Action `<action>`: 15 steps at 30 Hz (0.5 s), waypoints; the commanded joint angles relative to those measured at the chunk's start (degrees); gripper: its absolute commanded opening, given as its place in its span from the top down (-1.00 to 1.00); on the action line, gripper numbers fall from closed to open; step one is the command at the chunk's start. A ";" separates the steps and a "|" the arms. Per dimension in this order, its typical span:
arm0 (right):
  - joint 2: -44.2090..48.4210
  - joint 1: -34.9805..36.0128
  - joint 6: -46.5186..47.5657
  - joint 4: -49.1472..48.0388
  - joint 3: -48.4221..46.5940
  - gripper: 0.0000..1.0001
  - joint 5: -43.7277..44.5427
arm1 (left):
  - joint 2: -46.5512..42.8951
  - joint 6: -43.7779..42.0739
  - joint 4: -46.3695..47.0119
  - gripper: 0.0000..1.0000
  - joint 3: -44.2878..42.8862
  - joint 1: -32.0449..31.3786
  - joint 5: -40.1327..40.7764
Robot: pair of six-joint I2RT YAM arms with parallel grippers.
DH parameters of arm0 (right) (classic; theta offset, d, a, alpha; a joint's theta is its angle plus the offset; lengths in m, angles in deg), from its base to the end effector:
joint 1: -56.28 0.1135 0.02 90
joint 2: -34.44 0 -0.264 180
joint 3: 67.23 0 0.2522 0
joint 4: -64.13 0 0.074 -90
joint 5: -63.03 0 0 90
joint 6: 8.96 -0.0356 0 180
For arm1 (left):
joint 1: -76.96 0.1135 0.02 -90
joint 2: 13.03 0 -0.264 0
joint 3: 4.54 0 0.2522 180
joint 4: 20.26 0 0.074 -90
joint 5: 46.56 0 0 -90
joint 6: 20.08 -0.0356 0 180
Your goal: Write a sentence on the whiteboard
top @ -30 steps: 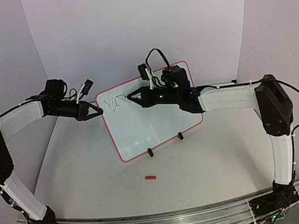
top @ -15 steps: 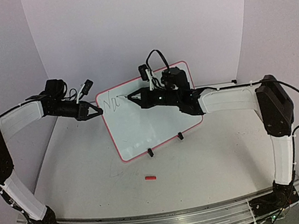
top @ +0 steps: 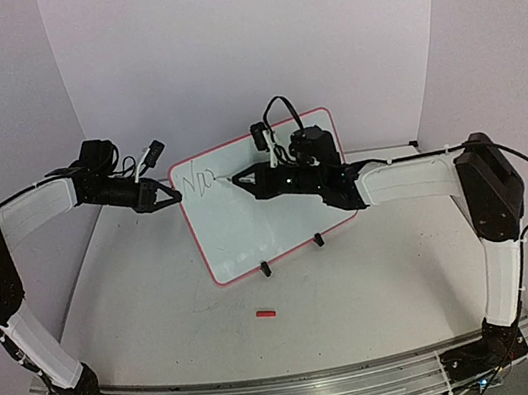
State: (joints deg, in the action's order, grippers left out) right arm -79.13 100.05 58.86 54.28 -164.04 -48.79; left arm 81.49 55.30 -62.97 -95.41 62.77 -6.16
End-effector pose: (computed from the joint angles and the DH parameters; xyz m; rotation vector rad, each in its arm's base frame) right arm 0.3326 0.3370 0.2699 -0.6397 1.7120 1.1602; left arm 0.3419 -0.1144 0.2904 0.9392 2.0247 -1.0108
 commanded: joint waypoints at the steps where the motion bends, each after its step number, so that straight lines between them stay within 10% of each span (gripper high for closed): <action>1: 1.55 -0.70 -0.75 0.93 2.31 1.00 2.39 | -1.33 -4.51 -1.23 1.00 0.11 -1.31 2.32; 15: 1.32 -0.70 -2.44 -3.39 1.05 1.00 3.19 | -1.26 -4.55 -1.23 1.00 0.11 -1.39 2.31</action>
State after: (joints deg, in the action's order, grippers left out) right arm -78.68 100.05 57.72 53.71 -161.87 -49.35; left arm 81.49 55.38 -62.99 -95.43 62.77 -6.03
